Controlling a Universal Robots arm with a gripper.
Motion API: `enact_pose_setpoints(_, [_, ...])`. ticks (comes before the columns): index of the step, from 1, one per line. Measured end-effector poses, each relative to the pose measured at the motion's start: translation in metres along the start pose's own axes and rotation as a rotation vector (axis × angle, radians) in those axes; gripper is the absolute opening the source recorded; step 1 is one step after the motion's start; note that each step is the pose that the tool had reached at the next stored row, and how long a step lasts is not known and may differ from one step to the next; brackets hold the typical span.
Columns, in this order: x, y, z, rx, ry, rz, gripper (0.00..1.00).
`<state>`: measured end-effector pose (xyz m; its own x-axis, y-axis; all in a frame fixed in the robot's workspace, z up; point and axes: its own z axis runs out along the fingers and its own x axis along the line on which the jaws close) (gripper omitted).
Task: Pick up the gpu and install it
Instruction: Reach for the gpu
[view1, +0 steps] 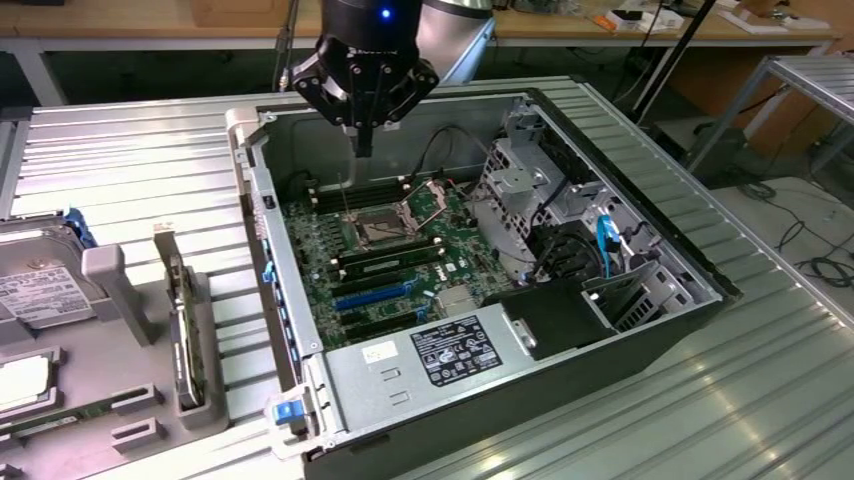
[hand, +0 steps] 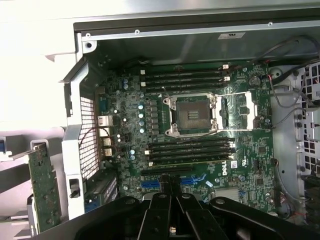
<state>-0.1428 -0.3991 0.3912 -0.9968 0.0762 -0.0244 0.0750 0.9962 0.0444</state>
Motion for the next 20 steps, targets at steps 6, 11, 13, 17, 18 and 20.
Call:
enact_pose_setpoints(6, [0.0029, -0.0002, 0.0002, 0.0000, 0.0000, 0.000, 0.11])
enact_pose_setpoints(11, [0.0054, -0.0004, 0.0006, 0.0000, 0.0000, 0.000, 0.11])
enact_pose_setpoints(13, [0.0060, -0.0005, 0.0008, 0.0000, 0.0000, 0.000, 0.11])
enact_pose_setpoints(17, [0.0070, -0.0006, 0.0011, 0.0000, 0.0000, 0.000, 0.11])
enact_pose_setpoints(18, [0.0074, -0.0006, 0.0012, 0.0000, 0.0000, 0.000, 0.11])
enact_pose_setpoints(20, [0.0081, -0.0007, 0.0015, 0.0002, 0.0001, 0.000, 0.11])
